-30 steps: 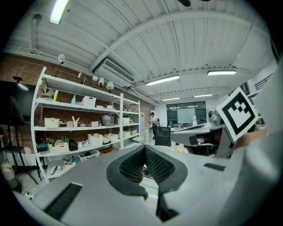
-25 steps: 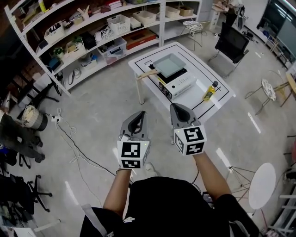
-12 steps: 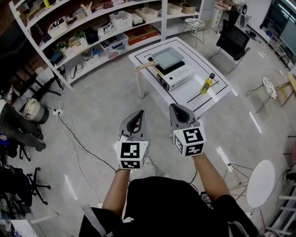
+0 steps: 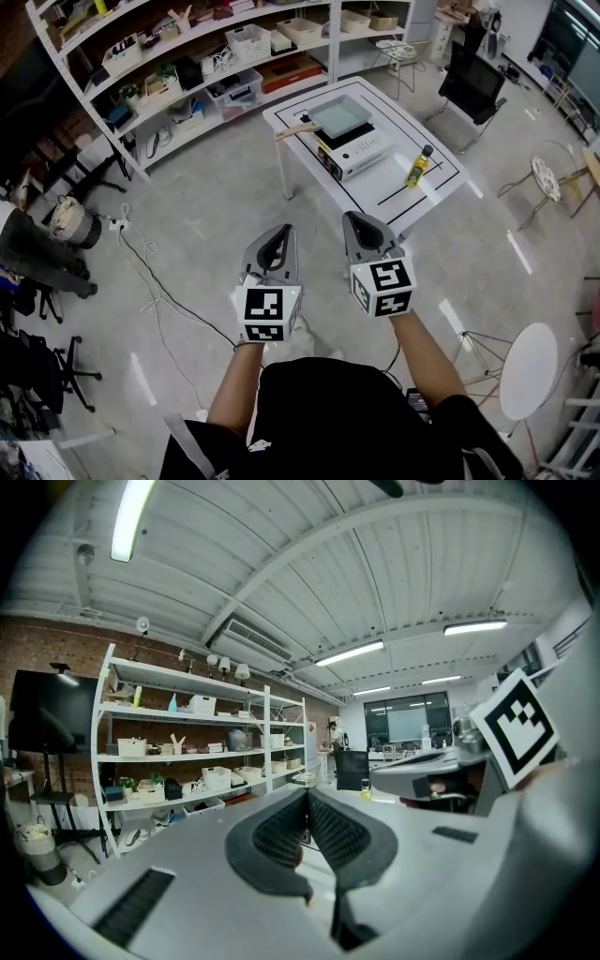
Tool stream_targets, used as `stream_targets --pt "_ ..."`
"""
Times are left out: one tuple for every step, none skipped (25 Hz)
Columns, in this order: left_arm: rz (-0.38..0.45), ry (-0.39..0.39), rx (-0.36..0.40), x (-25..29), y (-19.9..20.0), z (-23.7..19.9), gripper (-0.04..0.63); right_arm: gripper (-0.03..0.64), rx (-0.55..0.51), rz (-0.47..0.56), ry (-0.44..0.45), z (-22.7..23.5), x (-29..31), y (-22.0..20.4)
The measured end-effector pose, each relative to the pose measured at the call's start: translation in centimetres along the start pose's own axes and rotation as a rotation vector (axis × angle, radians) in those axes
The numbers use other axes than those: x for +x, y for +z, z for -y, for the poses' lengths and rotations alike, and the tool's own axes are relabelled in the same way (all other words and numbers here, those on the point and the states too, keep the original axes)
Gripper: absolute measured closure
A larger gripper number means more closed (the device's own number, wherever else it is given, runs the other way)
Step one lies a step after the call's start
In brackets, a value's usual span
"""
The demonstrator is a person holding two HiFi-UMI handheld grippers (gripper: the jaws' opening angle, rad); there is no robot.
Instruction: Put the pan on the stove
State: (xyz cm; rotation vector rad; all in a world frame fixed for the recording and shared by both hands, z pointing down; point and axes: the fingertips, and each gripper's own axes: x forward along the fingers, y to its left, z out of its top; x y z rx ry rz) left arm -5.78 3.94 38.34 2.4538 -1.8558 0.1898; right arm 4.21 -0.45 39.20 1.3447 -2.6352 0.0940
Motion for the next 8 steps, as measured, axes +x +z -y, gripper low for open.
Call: stream_targets --pt "0.000 0.000 0.005 -0.04 -0.03 -0.01 0.584 0.615 0.004 -0.002 0.002 -0.04 -0.04 -0.03" --pt "0.002 0.001 0.010 -0.07 -0.04 0.00 0.584 0.615 0.007 -0.005 0.004 -0.07 -0.08 -0.08" --pt "0.001 0.002 0.015 -0.10 -0.07 0.01 0.584 0.615 0.009 -0.008 0.006 -0.09 -0.11 -0.14" --pt "0.000 0.004 0.021 -0.16 -0.15 0.03 0.584 0.615 0.010 -0.009 0.006 -0.12 -0.16 -0.21" --pt "-0.002 0.007 0.029 -0.23 -0.25 0.04 0.584 0.615 0.010 -0.010 0.007 -0.19 -0.22 -0.27" --pt "-0.003 0.008 0.035 -0.33 -0.34 0.05 0.584 0.615 0.011 -0.010 0.008 -0.27 -0.28 -0.32" --pt "-0.004 0.008 0.038 -0.43 -0.44 0.08 0.584 0.615 0.012 -0.010 0.009 -0.36 -0.35 -0.36" --pt "-0.006 0.008 0.040 -0.53 -0.54 0.10 0.584 0.615 0.012 -0.010 0.009 -0.45 -0.41 -0.40"
